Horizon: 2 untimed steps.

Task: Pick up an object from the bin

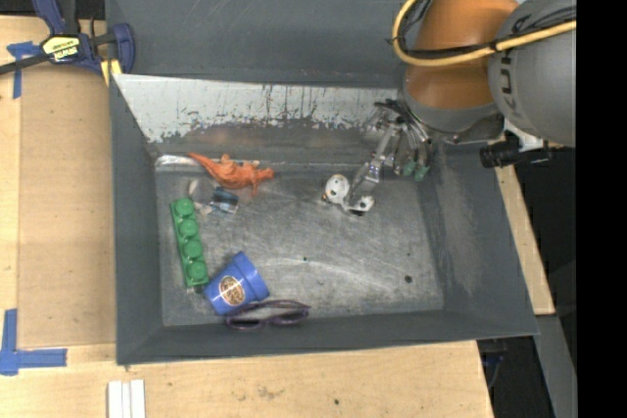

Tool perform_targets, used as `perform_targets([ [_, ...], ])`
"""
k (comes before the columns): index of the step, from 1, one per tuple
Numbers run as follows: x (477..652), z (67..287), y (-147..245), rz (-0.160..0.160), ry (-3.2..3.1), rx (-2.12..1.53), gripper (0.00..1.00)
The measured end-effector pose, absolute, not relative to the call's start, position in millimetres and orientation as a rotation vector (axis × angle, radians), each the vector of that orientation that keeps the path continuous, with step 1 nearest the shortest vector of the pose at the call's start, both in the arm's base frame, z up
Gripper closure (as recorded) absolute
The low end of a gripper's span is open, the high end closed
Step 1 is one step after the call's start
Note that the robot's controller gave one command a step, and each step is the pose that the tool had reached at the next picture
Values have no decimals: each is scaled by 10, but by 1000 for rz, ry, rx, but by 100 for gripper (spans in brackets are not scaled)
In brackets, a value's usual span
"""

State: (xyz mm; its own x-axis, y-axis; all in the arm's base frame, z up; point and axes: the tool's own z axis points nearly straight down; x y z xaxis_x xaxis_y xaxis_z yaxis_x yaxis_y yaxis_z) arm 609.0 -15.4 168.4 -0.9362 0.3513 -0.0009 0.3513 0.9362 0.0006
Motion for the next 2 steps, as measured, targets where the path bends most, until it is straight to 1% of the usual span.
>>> perform_targets([
  [1, 6187, 1474, -299, 0, 3135, 205, 0],
  [2, 6189, 1038, -302, 0, 3116, 366, 0],
])
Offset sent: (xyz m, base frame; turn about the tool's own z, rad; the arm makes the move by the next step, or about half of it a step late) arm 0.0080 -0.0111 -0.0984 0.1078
